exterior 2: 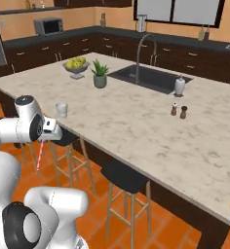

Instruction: Take a straw from the drawer in front and place it inside the glass cup on the dining counter.

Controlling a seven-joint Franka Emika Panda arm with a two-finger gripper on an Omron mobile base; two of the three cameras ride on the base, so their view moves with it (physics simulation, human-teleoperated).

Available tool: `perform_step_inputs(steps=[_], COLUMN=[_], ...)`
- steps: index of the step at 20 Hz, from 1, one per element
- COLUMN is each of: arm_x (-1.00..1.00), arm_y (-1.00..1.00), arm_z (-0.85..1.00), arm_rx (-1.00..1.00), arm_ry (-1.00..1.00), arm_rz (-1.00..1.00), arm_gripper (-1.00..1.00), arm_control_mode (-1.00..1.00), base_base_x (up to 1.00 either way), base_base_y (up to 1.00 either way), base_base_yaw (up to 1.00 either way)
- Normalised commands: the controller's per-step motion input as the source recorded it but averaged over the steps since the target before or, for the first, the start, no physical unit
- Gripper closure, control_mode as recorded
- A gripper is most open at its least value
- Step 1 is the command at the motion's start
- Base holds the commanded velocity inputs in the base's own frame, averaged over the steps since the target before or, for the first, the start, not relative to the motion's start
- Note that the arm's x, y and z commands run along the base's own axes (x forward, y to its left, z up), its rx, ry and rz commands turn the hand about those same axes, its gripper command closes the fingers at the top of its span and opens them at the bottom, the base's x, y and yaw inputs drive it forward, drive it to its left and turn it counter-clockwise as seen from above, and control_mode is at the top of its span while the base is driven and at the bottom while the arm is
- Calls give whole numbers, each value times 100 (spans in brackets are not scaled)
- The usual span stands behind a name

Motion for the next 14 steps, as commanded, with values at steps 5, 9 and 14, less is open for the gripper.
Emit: perform_step_inputs(steps=[5,9,14], arm_x=[0,0,0], arm_y=[0,0,0], arm_z=[0,0,0], arm_rx=[0,0,0], arm_ry=[0,0,0], arm_rz=[0,0,0], arm_gripper=[100,100,100], arm_control_mode=[100,100,100], base_base_x=[24,36,33], base_base_y=[100,93,69], base_base_yaw=[-47,-46,-45])
